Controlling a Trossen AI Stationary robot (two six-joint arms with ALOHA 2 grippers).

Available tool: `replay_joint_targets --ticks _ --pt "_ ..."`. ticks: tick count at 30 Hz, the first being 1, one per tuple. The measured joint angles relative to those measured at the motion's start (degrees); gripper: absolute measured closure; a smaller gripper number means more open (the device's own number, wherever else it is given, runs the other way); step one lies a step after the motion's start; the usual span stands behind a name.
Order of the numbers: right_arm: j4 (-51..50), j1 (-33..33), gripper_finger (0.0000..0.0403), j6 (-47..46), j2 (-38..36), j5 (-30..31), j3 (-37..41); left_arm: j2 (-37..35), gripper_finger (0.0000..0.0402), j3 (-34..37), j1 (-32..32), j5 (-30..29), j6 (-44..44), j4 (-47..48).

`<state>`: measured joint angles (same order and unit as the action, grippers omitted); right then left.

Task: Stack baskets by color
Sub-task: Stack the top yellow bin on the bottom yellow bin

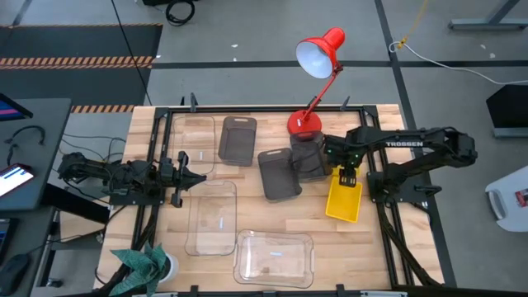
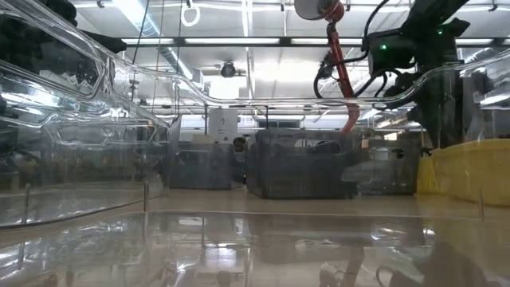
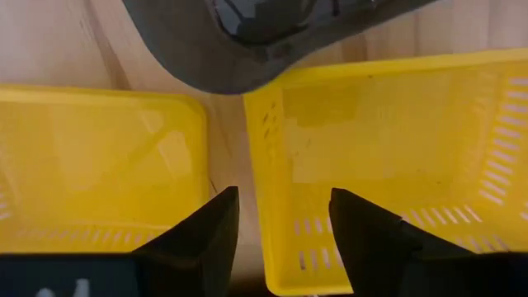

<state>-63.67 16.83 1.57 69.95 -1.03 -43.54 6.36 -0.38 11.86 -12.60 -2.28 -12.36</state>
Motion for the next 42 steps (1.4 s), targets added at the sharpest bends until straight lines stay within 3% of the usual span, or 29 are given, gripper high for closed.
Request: replay_joint_targets --ticks 15,20,28,34,42 --pt "2.6 -1.3 0.0238 -0.2 9.1 2.7 0.5 0.0 0.0392 0.0 0.0 0.0 0.0 0.0" --pt "2.6 -1.3 0.0283 0.0 12.4 2.4 0.5 0.0 0.0392 0.0 0.0 0.0 0.0 0.0" --pt "2.4 -1.3 0.0390 -0.1 13.0 1.5 0.5 0.0 0.0392 0.0 0.0 0.0 0.0 0.0" --pt "-0.8 -1.3 0.0392 -1.4 10.2 1.3 0.0 0.0 0.0392 0.0 0.0 0.0 0.0 0.0" --pt "-8.7 -2.6 0.0398 -4.8 8.8 3.3 -7.1 0.0 0.0392 0.0 0.0 0.0 0.0 0.0"
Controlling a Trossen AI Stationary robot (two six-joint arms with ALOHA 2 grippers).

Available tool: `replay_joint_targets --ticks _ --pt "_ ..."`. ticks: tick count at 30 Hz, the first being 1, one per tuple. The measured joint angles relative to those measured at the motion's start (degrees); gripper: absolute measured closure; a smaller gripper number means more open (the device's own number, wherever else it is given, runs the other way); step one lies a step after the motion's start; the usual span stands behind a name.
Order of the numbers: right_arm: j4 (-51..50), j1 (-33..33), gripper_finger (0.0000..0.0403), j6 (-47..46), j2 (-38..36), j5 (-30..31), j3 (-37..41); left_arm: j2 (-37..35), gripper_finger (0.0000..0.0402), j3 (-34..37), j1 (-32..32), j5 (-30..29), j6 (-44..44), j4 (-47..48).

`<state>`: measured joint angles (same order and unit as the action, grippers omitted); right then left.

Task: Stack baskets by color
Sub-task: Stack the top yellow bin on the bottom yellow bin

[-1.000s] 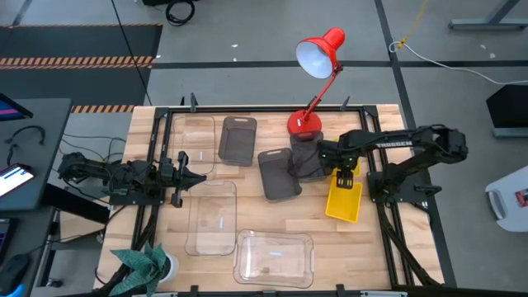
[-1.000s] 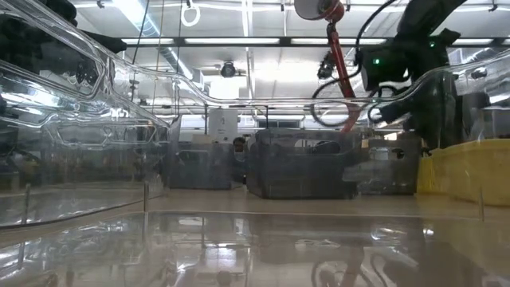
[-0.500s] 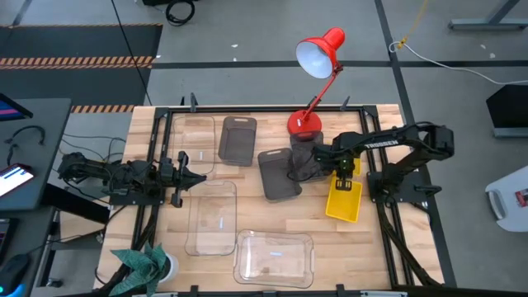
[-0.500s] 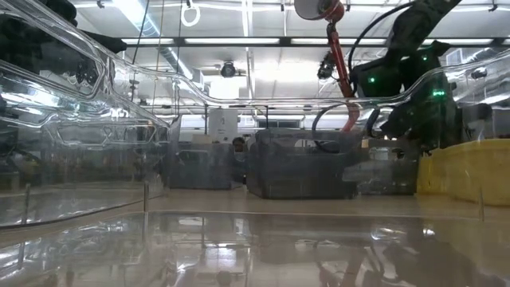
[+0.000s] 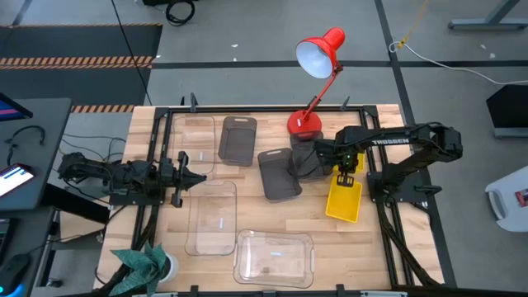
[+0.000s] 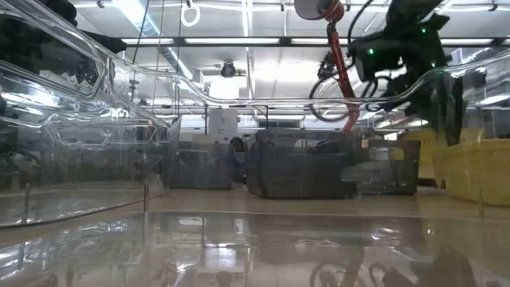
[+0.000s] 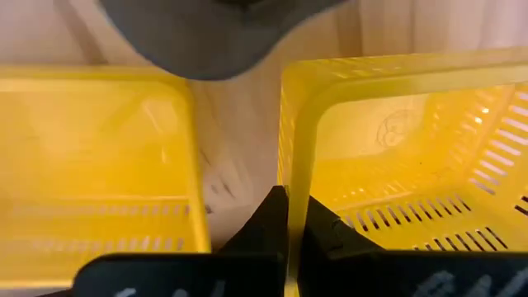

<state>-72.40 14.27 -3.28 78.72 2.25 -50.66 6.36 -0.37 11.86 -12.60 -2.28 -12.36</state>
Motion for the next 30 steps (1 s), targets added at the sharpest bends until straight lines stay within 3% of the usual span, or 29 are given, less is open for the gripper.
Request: replay_joint_targets --ticks 7,20,25,30 --pt "-7.7 -5.5 0.0399 -10.1 0.0 1.6 -6.4 0.0 0.0392 0.0 0.0 0.0 0.0 0.0" --pt "-8.8 -29.0 0.0399 -36.0 0.5 -0.3 -9.4 0.0 0.0392 0.0 0.0 0.0 0.0 0.0" --pt "-8.3 -36.7 0.0399 -43.4 4.4 -0.8 -10.2 0.0 0.0392 0.0 0.0 0.0 0.0 0.0" --pt "-9.9 -41.6 0.0399 -47.4 11.6 -1.2 -17.0 0.0 0.0392 0.0 0.0 0.0 0.0 0.0"
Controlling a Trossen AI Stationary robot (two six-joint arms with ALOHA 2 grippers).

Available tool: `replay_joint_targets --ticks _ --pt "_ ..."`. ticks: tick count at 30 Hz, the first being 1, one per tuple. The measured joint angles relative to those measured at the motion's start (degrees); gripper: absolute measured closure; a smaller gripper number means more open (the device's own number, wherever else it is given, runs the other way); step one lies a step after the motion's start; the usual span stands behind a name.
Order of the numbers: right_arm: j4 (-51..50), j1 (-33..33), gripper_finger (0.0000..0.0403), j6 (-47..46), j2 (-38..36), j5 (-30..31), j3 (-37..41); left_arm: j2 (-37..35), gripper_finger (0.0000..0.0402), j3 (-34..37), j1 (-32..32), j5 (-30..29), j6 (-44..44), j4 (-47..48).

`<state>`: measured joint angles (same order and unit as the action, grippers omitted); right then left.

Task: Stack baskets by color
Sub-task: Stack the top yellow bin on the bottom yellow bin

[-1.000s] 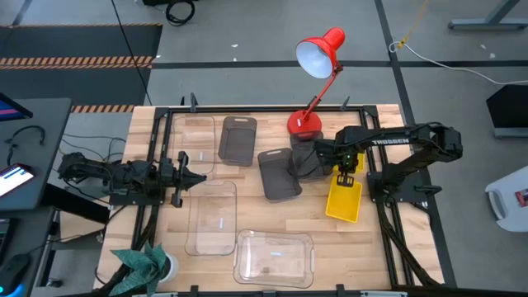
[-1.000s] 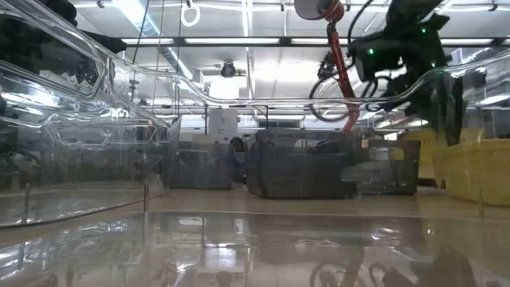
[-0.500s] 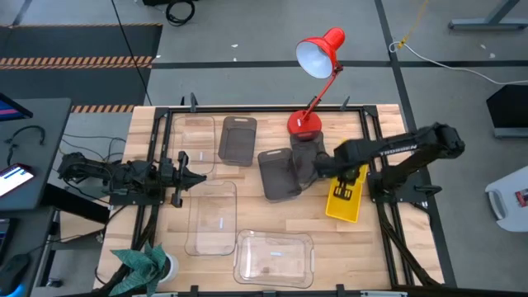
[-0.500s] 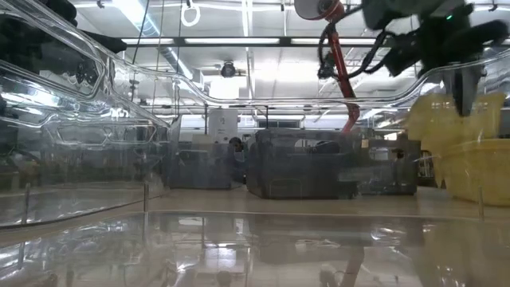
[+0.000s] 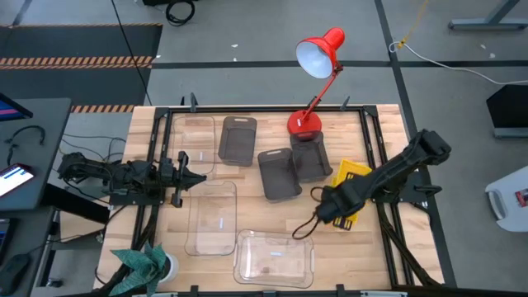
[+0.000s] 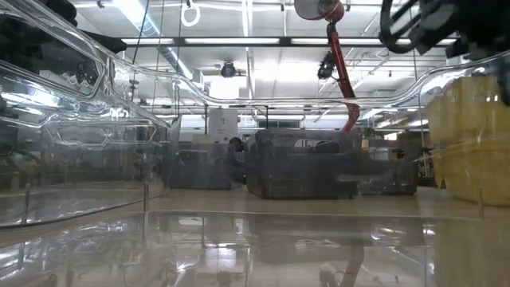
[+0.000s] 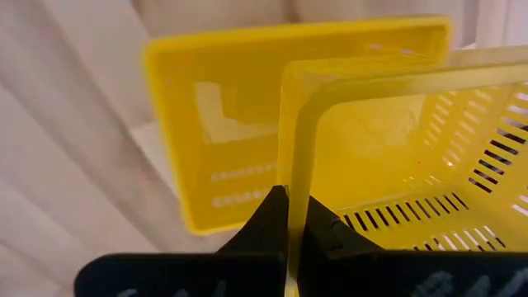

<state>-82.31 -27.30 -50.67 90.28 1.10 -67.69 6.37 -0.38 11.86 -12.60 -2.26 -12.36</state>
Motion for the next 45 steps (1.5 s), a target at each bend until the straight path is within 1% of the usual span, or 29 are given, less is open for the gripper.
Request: replay_joint_targets --ticks 6,9,12,16,27,30,33,39,41,45 --pt "-1.4 -2.8 0.0399 -3.6 8.0 -0.8 -8.1 0.0 0.0392 0.0 0.0 0.0 0.0 0.0" --pt "-2.1 -3.5 0.0399 -4.1 11.4 -1.1 -10.2 0.0 0.0392 0.0 0.0 0.0 0.0 0.0" --pt "-2.7 -3.9 0.0399 -4.0 13.7 -2.7 -10.8 0.0 0.0392 0.0 0.0 0.0 0.0 0.0" --pt "-2.3 -3.9 0.0399 -3.5 14.9 -3.9 -10.9 0.0 0.0392 0.0 0.0 0.0 0.0 0.0" --pt "0.6 -4.0 0.0397 -1.9 14.7 -4.0 -10.6 0.0 0.0392 0.0 0.0 0.0 0.0 0.3" --pt "2.4 -4.2 0.0381 -1.9 14.7 -4.1 -10.6 0.0 0.0392 0.0 0.0 0.0 0.0 0.3" --pt "2.4 -4.2 0.0353 -1.7 14.7 -5.8 -10.6 0.0 0.0392 0.0 0.0 0.0 0.0 0.3" --pt "-1.6 -4.0 0.0306 0.5 14.7 -9.0 -10.6 0.0 0.0392 0.0 0.0 0.0 0.0 0.3" --pt "-3.6 -3.7 0.0298 1.9 14.6 -9.4 -11.0 0.0 0.0392 0.0 0.0 0.0 0.0 0.3" --pt "-4.1 -3.3 0.0294 4.5 12.8 -9.3 -12.0 0.0 0.0392 0.0 0.0 0.0 0.0 0.3"
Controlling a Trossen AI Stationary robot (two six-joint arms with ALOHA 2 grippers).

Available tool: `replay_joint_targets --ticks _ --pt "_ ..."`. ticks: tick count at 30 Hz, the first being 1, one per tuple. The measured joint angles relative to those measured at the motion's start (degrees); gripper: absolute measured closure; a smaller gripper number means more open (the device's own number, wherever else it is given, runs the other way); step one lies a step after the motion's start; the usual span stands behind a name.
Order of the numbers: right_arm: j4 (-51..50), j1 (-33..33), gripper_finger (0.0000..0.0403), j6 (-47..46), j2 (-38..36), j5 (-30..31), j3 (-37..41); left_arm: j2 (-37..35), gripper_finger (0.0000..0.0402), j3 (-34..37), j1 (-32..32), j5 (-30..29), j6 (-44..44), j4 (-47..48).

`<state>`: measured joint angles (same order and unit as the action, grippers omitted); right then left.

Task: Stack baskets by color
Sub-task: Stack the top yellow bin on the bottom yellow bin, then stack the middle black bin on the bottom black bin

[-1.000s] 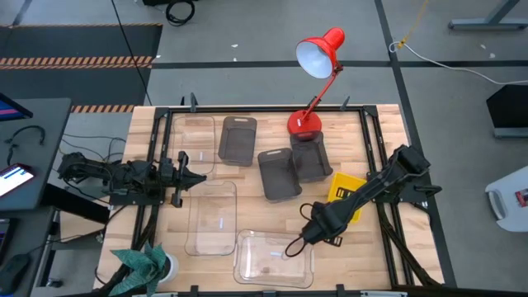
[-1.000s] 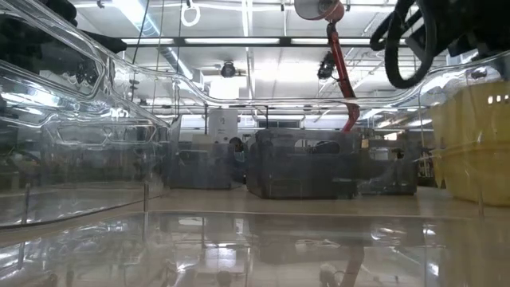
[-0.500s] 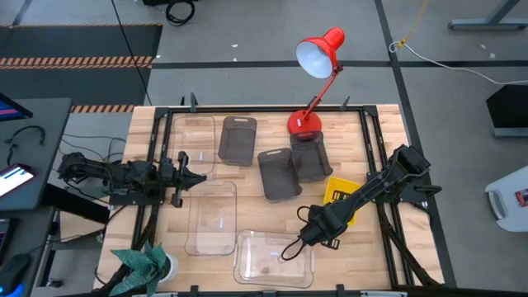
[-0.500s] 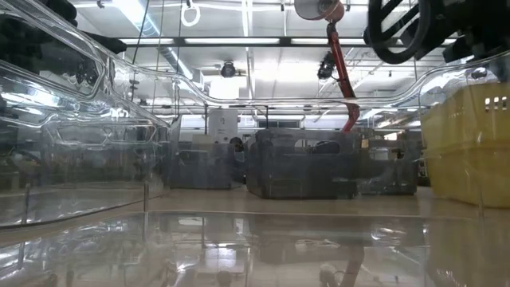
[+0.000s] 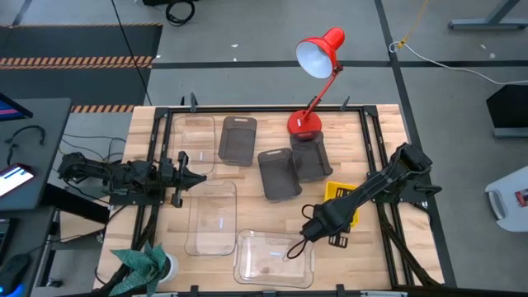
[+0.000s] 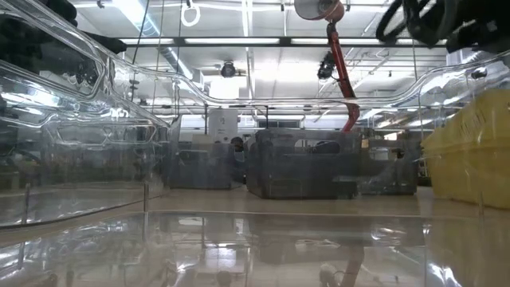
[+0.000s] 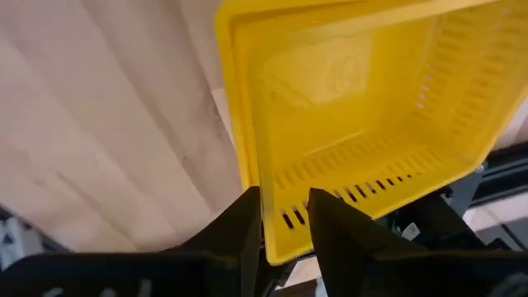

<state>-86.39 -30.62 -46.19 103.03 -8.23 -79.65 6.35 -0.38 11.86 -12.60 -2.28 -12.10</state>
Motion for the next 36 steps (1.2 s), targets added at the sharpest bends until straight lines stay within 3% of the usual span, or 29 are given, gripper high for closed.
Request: replay_joint_targets --ticks 5,9,13,17,23,36 --pt "1.1 0.5 0.0299 0.8 -4.5 0.2 -0.1 0.0 0.0392 0.0 0.0 0.0 0.0 0.0" --pt "4.4 0.8 0.0305 0.0 -6.8 6.3 0.9 0.0 0.0392 0.0 0.0 0.0 0.0 0.0" --pt "10.2 0.4 0.0311 -0.3 -5.9 8.4 4.9 0.0 0.0392 0.0 0.0 0.0 0.0 0.0" --pt "15.9 -0.1 0.0319 0.3 -5.5 5.9 8.8 0.0 0.0392 0.0 0.0 0.0 0.0 0.0" --pt "5.6 1.0 0.0323 0.1 -6.0 7.0 5.5 0.0 0.0392 0.0 0.0 0.0 0.0 0.0" --pt "16.7 8.3 0.0328 16.0 -10.9 18.8 8.8 0.0 0.0392 0.0 0.0 0.0 0.0 0.0"
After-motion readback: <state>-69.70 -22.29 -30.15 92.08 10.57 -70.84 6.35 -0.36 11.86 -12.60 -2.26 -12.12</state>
